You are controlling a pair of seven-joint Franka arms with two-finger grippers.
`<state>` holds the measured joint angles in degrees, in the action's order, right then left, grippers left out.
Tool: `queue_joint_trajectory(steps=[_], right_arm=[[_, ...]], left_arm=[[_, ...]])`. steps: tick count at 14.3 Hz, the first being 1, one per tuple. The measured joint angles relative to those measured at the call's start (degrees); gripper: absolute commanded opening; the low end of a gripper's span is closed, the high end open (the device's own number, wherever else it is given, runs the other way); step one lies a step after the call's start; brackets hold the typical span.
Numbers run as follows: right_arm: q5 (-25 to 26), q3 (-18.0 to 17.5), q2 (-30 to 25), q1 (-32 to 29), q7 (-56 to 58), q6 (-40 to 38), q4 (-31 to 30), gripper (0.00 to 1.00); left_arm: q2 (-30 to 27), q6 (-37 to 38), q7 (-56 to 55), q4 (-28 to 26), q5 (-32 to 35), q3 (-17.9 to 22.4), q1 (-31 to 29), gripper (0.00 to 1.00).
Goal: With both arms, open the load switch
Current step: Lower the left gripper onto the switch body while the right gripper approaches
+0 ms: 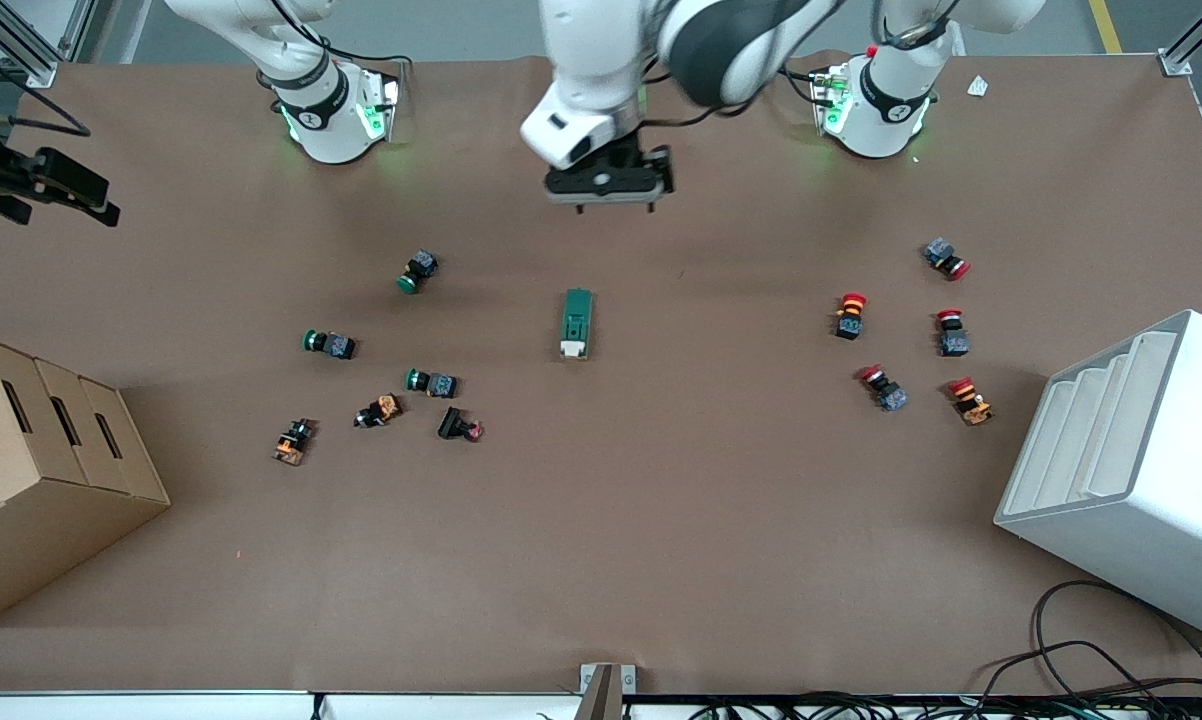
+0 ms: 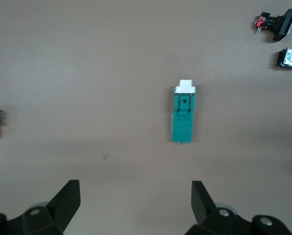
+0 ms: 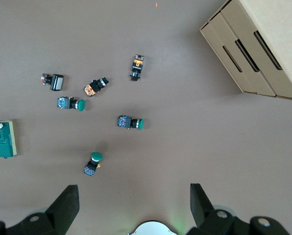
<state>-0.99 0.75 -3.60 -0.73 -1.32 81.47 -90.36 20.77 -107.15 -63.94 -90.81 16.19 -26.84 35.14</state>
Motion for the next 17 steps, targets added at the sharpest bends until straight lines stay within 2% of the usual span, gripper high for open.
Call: queue_joint_trajectory(steps=[3,4,7,10,13,17], right_arm=[[0.0,0.1,4.0,0.0,0.0,0.4,0.1,1.0],[0.0,0.2,5.8,-0.1,0.0,0.6,0.1,1.0],[0.1,1.2,13.1,-0.5,0.0,2.2,1.2,1.0],[0.3,1.5,16.2,-0.5,0.0,3.3,3.3,1.0],[0.3,1.1,16.0,0.8,-6.9,2.9,4.1,1.0],[0.3,0.5,17.0,7.8,-25.3,2.5,3.7,1.0]], left_arm=[[7.5,-6.9,-10.5,0.0,11.8,0.0,5.0,1.0],[10.0,-8.1,-14.4,-0.1,18.0,0.1,6.9,1.0],[17.1,-8.4,-34.8,-0.1,38.4,0.2,12.7,1.0],[22.8,-8.3,-52.0,-0.5,53.4,0.3,15.2,1.0],[25.2,-8.1,-58.2,-1.6,62.2,0.7,15.2,1.0],[27.5,-4.5,-70.0,-4.0,71.7,0.8,15.2,1.0]])
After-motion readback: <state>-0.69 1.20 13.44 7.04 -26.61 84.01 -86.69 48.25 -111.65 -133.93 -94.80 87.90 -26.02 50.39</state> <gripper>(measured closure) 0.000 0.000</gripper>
